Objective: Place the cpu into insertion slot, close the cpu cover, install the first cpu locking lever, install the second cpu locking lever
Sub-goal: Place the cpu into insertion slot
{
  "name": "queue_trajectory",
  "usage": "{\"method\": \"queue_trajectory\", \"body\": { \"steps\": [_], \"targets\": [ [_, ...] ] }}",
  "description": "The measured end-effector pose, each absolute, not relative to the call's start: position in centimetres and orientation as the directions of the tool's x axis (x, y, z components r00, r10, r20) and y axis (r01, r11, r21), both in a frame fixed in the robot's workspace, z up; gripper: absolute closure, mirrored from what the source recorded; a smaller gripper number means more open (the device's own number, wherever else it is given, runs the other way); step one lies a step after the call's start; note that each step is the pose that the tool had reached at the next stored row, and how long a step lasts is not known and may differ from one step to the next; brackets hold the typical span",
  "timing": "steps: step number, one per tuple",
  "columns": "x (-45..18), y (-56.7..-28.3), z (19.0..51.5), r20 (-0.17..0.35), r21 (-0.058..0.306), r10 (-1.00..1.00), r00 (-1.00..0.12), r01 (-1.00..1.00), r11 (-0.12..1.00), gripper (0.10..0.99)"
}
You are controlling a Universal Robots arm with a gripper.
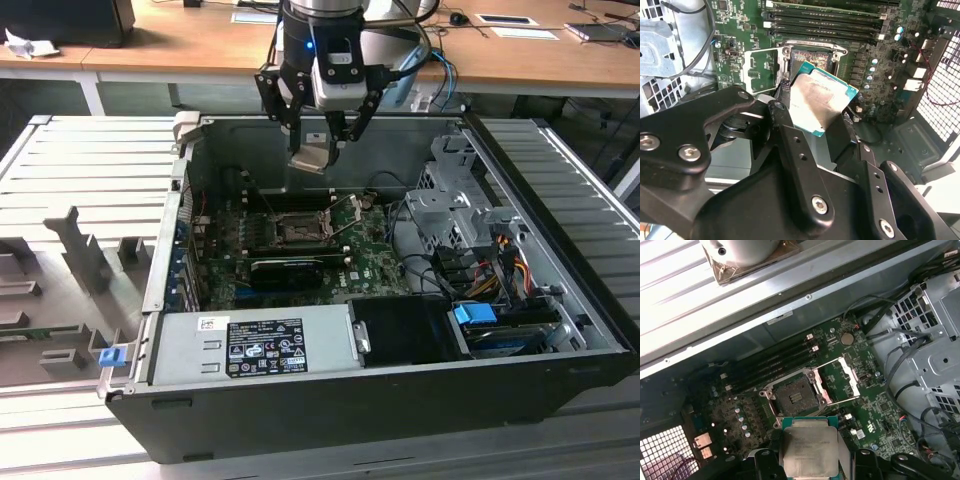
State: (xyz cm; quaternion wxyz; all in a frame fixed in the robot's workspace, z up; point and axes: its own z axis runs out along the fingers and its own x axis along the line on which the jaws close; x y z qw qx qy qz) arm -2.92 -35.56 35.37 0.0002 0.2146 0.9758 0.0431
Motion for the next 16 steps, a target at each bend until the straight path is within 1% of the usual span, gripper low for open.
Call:
{"method": "queue_trajectory", "body": {
  "steps": [16],
  "targets": [
    [-2.92,-35.56,35.23,0.018,0.084,0.465,-0.885,0.465,0.881,0.561]
  ]
}}
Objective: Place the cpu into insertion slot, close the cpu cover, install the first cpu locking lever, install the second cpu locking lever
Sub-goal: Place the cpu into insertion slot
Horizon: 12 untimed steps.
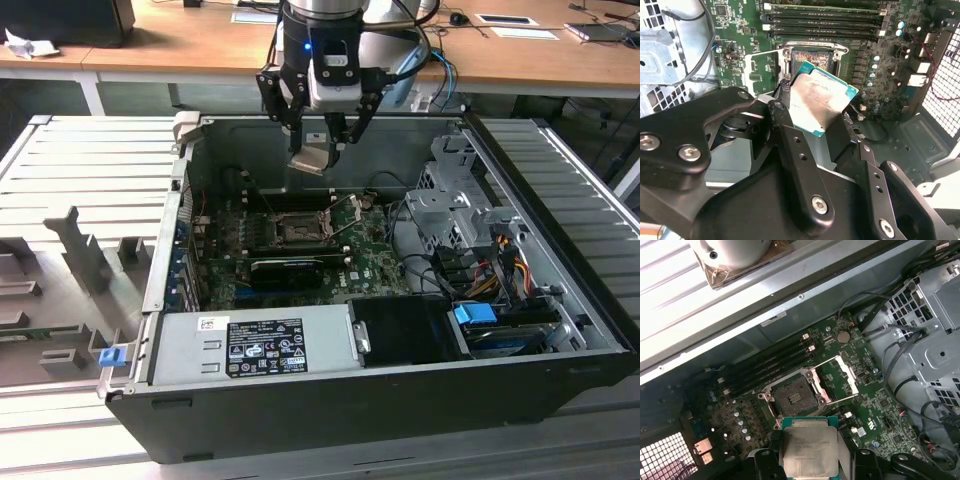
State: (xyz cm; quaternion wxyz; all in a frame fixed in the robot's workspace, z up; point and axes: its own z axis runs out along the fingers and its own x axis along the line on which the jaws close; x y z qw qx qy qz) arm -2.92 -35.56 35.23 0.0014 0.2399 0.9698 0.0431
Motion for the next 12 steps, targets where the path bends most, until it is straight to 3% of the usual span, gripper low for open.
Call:
{"method": "queue_trajectory", "body": {
  "steps": [12],
  "targets": [
    [-2.92,-35.56,34.79,0.018,0.084,0.482,-0.876,0.481,0.873,0.561]
  ]
}}
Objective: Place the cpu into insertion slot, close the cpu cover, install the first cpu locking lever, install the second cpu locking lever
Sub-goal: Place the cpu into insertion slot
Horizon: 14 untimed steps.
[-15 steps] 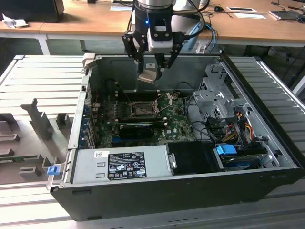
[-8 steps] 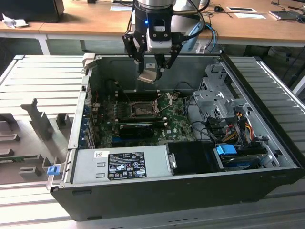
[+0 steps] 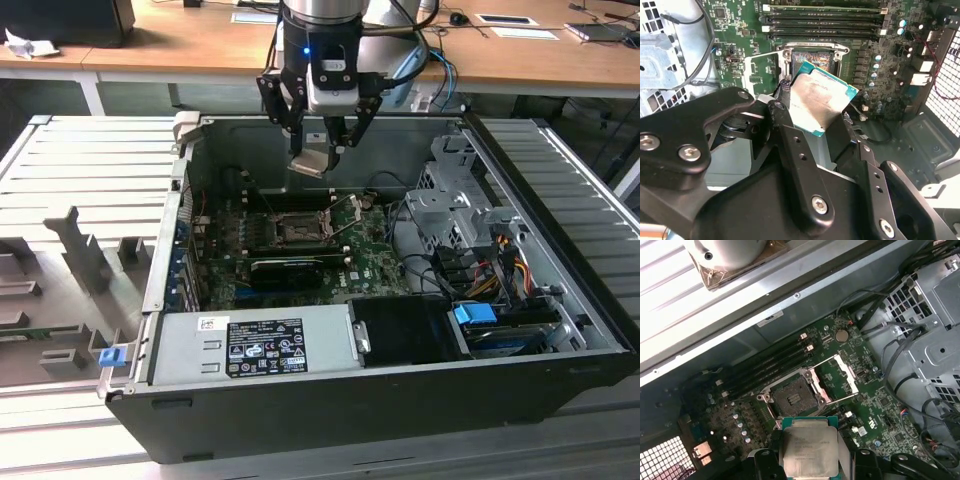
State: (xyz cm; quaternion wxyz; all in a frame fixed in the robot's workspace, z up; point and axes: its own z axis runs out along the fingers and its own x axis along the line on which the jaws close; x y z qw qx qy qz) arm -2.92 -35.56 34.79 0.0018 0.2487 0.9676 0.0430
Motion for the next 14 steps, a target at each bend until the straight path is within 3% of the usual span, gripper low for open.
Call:
{"method": "queue_trajectory", "body": {
  "steps": [14],
  "targets": [
    [-2.92,-35.56,34.60,0.018,0.084,0.513,-0.858,0.512,0.855,0.561]
  ]
}}
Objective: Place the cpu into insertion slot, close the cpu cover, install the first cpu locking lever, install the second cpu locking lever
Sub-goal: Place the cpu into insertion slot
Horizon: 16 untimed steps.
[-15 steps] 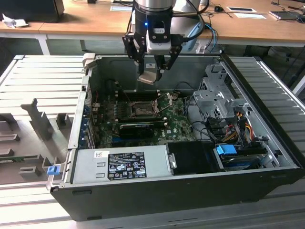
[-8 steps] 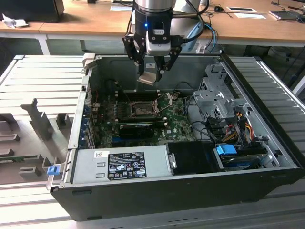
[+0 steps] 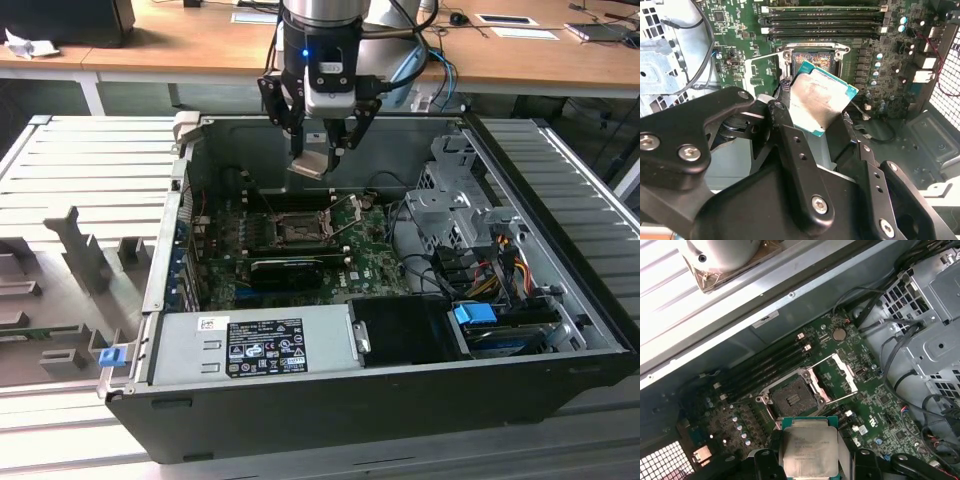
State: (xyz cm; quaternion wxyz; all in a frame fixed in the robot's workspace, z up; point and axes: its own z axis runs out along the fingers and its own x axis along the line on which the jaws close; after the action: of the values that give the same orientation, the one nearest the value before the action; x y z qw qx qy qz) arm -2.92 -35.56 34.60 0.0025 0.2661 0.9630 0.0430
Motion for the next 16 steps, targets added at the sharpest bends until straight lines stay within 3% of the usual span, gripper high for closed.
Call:
{"method": "queue_trajectory", "body": {
  "steps": [16],
  "targets": [
    [-2.92,-35.56,34.44,0.018,0.084,0.546,-0.838,0.545,0.834,0.561]
  ]
}}
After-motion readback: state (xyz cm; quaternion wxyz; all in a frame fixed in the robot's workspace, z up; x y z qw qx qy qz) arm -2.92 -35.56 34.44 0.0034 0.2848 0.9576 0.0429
